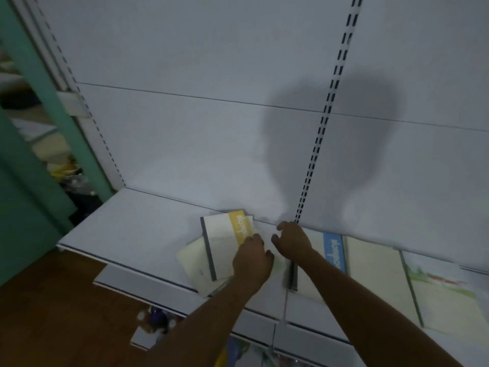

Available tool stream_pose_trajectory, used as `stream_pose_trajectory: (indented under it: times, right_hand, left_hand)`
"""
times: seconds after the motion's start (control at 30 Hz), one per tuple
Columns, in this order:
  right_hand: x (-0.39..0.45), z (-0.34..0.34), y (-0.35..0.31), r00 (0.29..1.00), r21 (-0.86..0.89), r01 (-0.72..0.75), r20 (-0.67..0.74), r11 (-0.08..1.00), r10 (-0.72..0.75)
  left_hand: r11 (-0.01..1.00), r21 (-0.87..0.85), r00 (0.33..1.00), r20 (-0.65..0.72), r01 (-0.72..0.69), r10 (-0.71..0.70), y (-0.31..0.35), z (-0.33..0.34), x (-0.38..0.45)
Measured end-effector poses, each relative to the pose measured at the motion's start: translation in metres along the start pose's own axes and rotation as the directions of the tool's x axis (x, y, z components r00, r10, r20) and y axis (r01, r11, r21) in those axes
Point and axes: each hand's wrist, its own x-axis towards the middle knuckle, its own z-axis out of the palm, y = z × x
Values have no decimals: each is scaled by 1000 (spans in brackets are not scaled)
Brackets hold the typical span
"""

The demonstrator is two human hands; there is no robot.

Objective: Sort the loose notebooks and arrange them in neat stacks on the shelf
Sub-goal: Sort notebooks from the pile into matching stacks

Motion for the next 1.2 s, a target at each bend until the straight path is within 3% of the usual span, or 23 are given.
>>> stream_pose_trajectory:
  times: [0.1,0.3,0.43,0.6,0.8,1.03,1.2]
  right_hand:
    - [3,22,-35,998,-17,56,40,998,-55]
    - [2,57,-71,995,-106,-37,87,994,46]
    - [-2,68,-78,994,-128,-108,18,986,111]
    - [-4,64,-73,982,2,-179,64,984,179]
    - [-9,58,-62,980,218,-189,-15,957,197]
    - [-11,28,-21,929,443,-310,-48,842,367]
    - [-16,-4,18,906,494,-311,-105,812,411]
  left_hand:
    - [991,66,993,-22,113,-112,-39,-26,4]
    - [944,105,947,43,313,-319,-86,-42,-7]
    - [932,103,933,57,347,-354,-91,-42,-10]
    - [914,20,911,77,404,-405,-94,-47,-12]
    - [929,-137,939,41,343,-341,-78,-44,-13]
    - [900,-376,974,34,220,-224,-45,-35,-12]
    - [884,-440,988,77,156,-136,-7,-14,-9]
